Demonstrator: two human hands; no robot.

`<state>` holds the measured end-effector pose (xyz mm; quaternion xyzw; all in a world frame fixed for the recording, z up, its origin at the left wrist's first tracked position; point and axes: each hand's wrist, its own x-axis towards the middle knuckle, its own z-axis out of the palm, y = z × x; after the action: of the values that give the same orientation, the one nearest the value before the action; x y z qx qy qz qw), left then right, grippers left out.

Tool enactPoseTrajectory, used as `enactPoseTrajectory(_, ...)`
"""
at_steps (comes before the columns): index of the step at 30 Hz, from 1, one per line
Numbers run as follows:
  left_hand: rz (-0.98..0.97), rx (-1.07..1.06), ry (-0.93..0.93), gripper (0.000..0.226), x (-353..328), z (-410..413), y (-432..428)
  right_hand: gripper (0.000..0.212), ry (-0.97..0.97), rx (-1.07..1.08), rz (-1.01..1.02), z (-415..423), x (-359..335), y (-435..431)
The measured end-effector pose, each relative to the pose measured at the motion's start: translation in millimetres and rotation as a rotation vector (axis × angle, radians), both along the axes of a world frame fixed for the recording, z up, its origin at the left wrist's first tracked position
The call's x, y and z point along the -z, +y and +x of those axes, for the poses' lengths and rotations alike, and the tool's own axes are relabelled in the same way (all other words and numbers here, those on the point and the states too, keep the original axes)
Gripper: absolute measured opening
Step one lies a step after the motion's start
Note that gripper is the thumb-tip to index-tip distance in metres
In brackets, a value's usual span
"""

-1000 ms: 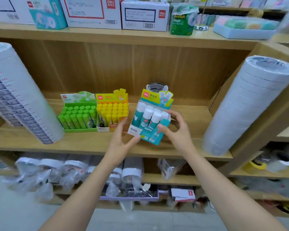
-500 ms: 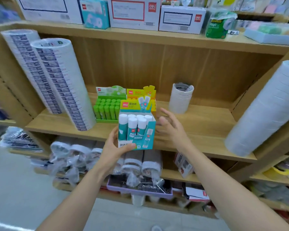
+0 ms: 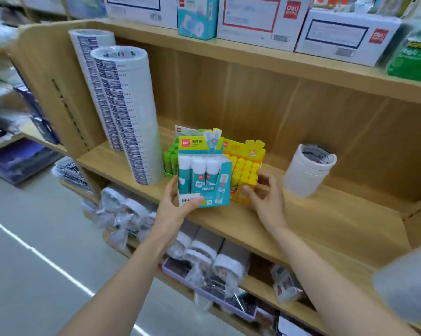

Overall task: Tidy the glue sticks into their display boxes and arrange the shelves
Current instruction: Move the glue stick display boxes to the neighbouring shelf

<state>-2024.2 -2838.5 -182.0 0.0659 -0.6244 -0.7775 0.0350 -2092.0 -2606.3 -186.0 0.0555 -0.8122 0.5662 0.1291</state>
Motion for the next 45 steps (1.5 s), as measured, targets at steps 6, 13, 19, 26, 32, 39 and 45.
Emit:
enactPoseTrajectory(6,-0.001,-0.076,-0.029,0.106,1.0,-0.9,8.0,0.081,0.020,-0.229,0.167,-22.4,1.4,4.4)
enactPoseTrajectory(13,0.032,-0.108,-0.015,0.103,2.1,1.0,11.1,0.076,0.029,-0.175,0.181,-20.5,9.3,10.9)
enactPoseTrajectory(19,0.077,-0.069,0.044,0.103,2.6,4.5,7.9,0.064,0.035,-0.115,0.121,-0.3,9.7,16.4)
enactPoseTrajectory(26,0.147,0.069,0.091,0.076,0.6,23.1,0.6,0.052,0.029,0.078,0.059,58.4,11.1,17.7)
enactPoseTrajectory(32,0.120,0.219,0.113,0.083,-4.1,61.3,-10.1,0.052,-0.023,0.247,0.026,136.6,12.8,8.6)
enactPoseTrajectory(39,0.077,0.372,0.082,0.056,-11.7,106.7,13.1,0.051,-0.034,0.435,0.072,230.1,1.9,12.6)
enactPoseTrajectory(45,0.126,0.529,0.048,0.061,-18.6,144.9,68.2,0.045,-0.008,0.568,0.096,300.4,-2.9,45.7)
